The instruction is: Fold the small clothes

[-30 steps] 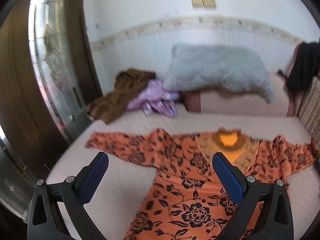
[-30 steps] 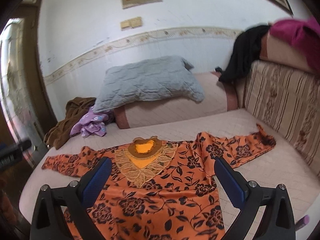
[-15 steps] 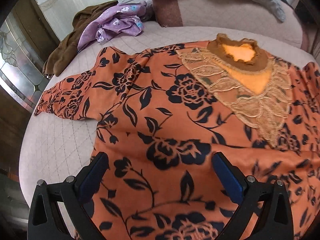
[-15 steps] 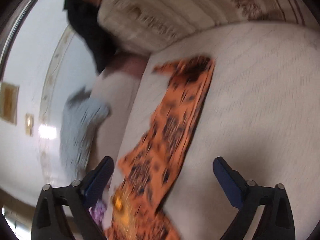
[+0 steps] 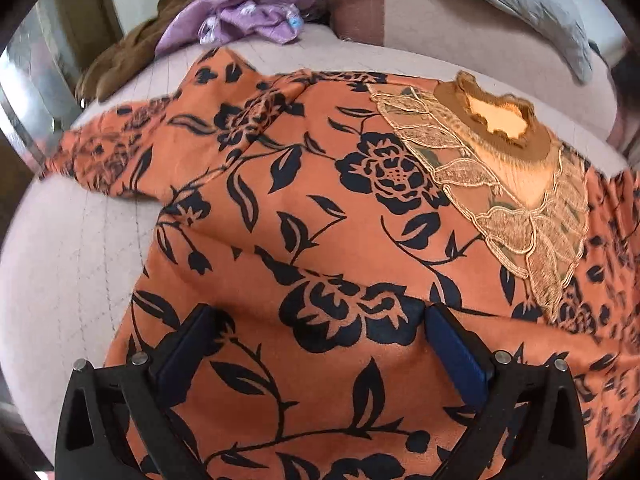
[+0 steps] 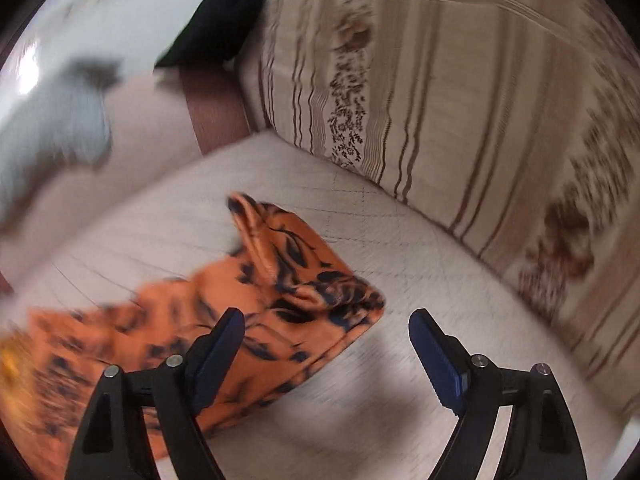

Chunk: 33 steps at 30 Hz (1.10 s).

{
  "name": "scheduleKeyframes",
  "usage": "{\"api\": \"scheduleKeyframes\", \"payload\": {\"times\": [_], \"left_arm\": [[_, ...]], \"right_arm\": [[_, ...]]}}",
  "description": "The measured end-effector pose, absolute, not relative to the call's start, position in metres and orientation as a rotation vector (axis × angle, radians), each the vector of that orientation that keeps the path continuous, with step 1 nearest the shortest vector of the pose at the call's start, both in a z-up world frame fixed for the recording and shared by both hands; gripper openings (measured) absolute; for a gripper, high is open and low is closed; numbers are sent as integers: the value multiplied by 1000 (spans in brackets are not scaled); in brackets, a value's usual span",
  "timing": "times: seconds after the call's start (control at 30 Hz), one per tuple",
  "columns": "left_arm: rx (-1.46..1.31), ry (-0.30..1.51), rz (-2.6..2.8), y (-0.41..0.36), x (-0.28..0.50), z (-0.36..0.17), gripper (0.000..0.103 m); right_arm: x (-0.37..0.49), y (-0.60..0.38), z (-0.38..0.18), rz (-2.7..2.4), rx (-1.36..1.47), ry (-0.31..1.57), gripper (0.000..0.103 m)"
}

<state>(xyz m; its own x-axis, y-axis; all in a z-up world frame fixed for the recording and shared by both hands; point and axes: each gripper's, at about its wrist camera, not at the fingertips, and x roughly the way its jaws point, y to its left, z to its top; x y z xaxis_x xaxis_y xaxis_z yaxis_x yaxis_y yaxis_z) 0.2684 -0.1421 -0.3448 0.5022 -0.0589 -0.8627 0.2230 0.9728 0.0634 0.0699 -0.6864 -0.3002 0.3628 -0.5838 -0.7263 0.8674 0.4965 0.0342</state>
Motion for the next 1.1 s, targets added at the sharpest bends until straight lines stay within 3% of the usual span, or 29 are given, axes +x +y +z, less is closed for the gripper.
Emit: {"api": "scheduleKeyframes", "payload": {"times": [0.13,0.2,0.23,0.3,0.33,0.5,0.67,0.9,1.1], "left_arm": [[158,1024,-163,-144,265,-345,103],[157,1025,-158,-144,266,-344,103],[159,1026,-153,-144,267,-345,103],[166,1035,-147,-145,271,-344,103],[175,1042,-147,-145,273,-343,103],[278,960,-127,-155,271,-323,103],[236,911,-135,-146,270,-301,103],[166,876,0,-90,287,-282,103],[100,859,122,-26,306,-268,103]], "right_arm": [[70,-713,-317,-1023,444,741,85],[69,-725,-321,-961,513,719,58],[69,-727,-322,-939,534,711,29],[64,-724,-320,-920,577,670,18],[61,-723,-318,-897,617,646,6],[50,-699,-281,-689,843,440,6],[77,-634,-237,-396,941,349,6],[172,-473,-195,25,994,372,6],[261,-347,-211,174,978,525,6]]}}
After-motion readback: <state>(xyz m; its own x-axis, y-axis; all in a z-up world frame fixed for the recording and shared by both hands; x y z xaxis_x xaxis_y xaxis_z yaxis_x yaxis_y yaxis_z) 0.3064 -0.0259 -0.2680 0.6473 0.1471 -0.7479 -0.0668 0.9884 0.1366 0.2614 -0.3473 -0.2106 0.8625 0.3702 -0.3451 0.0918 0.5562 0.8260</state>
